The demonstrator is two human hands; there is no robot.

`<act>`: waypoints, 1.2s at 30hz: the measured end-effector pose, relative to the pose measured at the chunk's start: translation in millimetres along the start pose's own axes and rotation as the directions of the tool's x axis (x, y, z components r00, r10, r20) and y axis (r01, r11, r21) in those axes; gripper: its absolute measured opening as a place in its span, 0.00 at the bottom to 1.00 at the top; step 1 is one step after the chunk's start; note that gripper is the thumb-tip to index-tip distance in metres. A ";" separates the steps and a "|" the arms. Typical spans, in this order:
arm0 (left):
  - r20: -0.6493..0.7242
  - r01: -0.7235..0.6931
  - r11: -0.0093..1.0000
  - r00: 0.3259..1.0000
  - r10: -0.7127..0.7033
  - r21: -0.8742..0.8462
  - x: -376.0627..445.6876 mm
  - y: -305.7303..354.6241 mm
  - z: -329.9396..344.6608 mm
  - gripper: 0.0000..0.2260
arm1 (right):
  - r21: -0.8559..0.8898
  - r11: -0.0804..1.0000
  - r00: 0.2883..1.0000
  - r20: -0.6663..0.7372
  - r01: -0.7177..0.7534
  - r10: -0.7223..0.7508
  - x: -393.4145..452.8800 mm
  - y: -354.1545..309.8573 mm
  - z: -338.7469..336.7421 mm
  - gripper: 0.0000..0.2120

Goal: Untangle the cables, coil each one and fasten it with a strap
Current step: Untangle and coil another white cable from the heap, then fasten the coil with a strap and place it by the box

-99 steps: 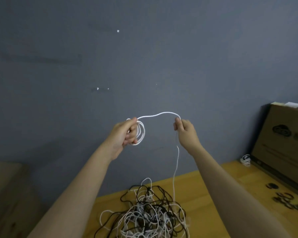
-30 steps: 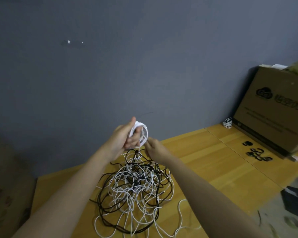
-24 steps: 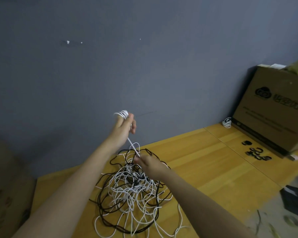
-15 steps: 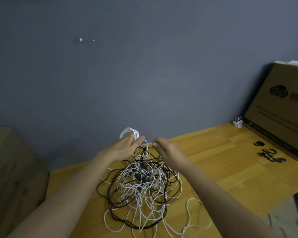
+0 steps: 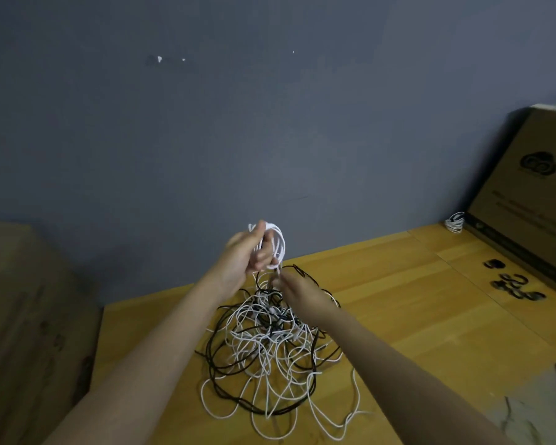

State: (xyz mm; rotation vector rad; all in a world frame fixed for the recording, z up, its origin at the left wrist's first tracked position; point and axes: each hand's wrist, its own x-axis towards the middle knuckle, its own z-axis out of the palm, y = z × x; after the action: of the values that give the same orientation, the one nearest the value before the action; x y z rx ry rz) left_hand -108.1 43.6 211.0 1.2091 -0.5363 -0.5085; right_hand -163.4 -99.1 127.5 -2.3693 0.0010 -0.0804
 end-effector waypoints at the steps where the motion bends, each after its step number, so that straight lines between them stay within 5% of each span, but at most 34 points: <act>1: -0.039 -0.007 1.000 0.999 0.007 0.011 3.2 -2.2 1.1 0.15 | -0.127 0.992 0.999 0.052 0.007 -0.001 -3.1 -0.8 5.5 0.13; 5: -0.138 0.038 0.911 0.990 0.020 0.410 22.3 -24.7 -12.2 0.12 | -0.585 0.771 0.967 0.117 0.250 -0.225 -16.3 -9.2 14.3 0.14; 8: -0.153 0.159 0.803 0.984 -0.086 0.575 21.9 -40.5 -26.6 0.18 | -0.651 0.614 0.838 0.062 0.446 -0.542 -23.3 -12.9 7.4 0.13; 12: -0.076 0.257 0.673 0.955 -0.286 0.694 7.9 -46.3 -29.4 0.38 | -0.631 0.615 0.732 -0.108 0.472 -0.672 -16.7 -18.3 -28.5 0.03; 14: 0.046 0.205 0.734 0.951 -0.306 0.647 -1.4 -40.7 -18.0 0.31 | -0.554 0.723 0.751 -0.243 0.413 -0.615 -11.7 -18.8 -45.9 0.05; 17: 0.172 0.210 0.861 0.932 -0.320 0.463 -11.4 -35.7 -7.4 0.26 | -0.150 0.943 0.864 -0.380 0.296 -0.332 -13.5 -20.7 -50.5 0.02; 20: 0.174 0.247 0.876 0.923 -0.343 0.414 -16.3 -31.5 -5.1 0.27 | 0.181 0.959 0.931 -0.333 0.220 -0.151 -19.5 -18.0 -40.5 0.06; 23: 0.140 0.315 0.873 0.911 -0.389 0.372 -15.7 -25.6 6.0 0.29 | 0.494 0.855 0.980 -0.184 0.160 -0.077 -30.7 -19.6 -28.3 0.07; 28: -0.008 0.392 0.823 0.904 -0.427 0.412 -5.5 -28.1 26.5 0.28 | 0.489 0.870 0.974 -0.220 0.057 0.060 -52.0 -19.6 -13.0 0.12; 32: -0.267 0.341 0.698 0.939 -0.218 0.629 18.1 -56.1 46.7 0.25 | 0.553 0.833 0.912 -0.330 -0.023 0.245 -60.4 -8.7 -2.9 0.11; 34: -0.283 0.288 0.667 0.952 -0.120 0.687 28.1 -70.8 58.9 0.27 | 0.567 0.821 0.852 -0.397 -0.064 0.341 -61.6 0.8 -4.1 0.11; 36: -0.202 0.215 0.739 0.973 -0.109 0.639 32.9 -82.9 75.0 0.26 | 0.583 0.807 0.802 -0.436 -0.094 0.408 -63.2 12.6 -15.0 0.12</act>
State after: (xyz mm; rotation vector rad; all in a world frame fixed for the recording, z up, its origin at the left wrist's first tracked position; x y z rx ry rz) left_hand -137.0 -54.4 155.0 1.9788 -0.4937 -0.3735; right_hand -227.1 -117.1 125.8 -1.6836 0.5237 -0.5521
